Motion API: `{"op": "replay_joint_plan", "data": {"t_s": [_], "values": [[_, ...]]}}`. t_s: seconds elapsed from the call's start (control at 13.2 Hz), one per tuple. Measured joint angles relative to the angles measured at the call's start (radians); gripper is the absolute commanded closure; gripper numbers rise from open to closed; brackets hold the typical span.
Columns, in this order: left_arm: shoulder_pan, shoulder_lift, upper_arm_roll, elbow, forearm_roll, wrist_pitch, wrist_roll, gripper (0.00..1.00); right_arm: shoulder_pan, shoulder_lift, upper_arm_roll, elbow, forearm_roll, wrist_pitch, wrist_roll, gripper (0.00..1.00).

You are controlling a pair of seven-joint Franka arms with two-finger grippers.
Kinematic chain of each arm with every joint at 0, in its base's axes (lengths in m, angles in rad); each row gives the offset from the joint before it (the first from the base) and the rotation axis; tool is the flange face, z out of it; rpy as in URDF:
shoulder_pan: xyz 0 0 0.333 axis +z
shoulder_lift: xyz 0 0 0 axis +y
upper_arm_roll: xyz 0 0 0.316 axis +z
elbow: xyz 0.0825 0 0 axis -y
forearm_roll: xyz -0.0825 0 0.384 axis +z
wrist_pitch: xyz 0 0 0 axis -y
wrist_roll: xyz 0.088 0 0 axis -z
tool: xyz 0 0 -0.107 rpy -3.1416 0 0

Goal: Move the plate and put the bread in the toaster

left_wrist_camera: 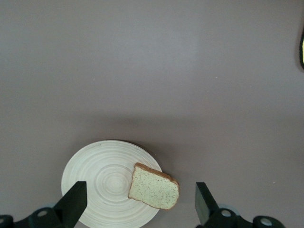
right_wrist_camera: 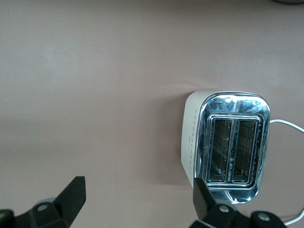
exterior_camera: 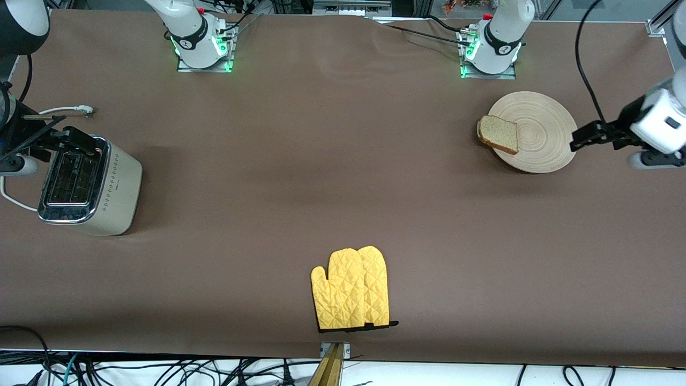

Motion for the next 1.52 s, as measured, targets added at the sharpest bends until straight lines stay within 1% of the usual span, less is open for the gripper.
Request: {"op": "replay_joint_plan", "data": {"t_s": [0.15, 0.23, 0.38, 0.61, 0.84, 1.06, 1.22, 1.37, 1.44, 1.52], "values": [[0.119, 0.069, 0.003, -0.001, -0.096, 0.0, 0.05, 0.0, 0.0, 0.0, 0.0, 0.0, 0.0, 0.0, 0.0, 0.0], [0.176, 0.105, 0.004, -0.001, -0.127, 0.0, 0.116, 0.0, 0.0, 0.001, 0.0, 0.0, 0.0, 0.0, 0.0, 0.0], [0.271, 0.17, 0.004, -0.001, -0.144, -0.006, 0.287, 0.0, 0.0, 0.001, 0.0, 0.0, 0.0, 0.0, 0.0, 0.0], [0.397, 0.28, 0.004, -0.003, -0.146, -0.066, 0.556, 0.0, 0.0, 0.001, 0.0, 0.0, 0.0, 0.0, 0.0, 0.0], [0.518, 0.412, 0.004, -0.005, -0.151, -0.103, 0.757, 0.0, 0.0, 0.002, 0.0, 0.0, 0.0, 0.0, 0.0, 0.0], [0.633, 0.558, 0.003, -0.004, -0.217, -0.117, 1.006, 0.0, 0.0, 0.002, 0.0, 0.0, 0.0, 0.0, 0.0, 0.0], [0.686, 0.629, 0.003, -0.004, -0.248, -0.119, 1.082, 0.0, 0.0, 0.002, 0.0, 0.0, 0.0, 0.0, 0.0, 0.0], [0.724, 0.663, 0.002, -0.006, -0.26, -0.127, 1.099, 0.0, 0.0, 0.002, 0.0, 0.0, 0.0, 0.0, 0.0, 0.0], [0.736, 0.67, 0.002, -0.011, -0.265, -0.131, 1.099, 0.09, 0.0, 0.002, 0.0, 0.0, 0.0, 0.0, 0.0, 0.0], [0.749, 0.679, 0.002, -0.026, -0.281, -0.135, 1.099, 0.26, 0.0, 0.002, 0.0, 0.0, 0.0, 0.0, 0.0, 0.0]]}}
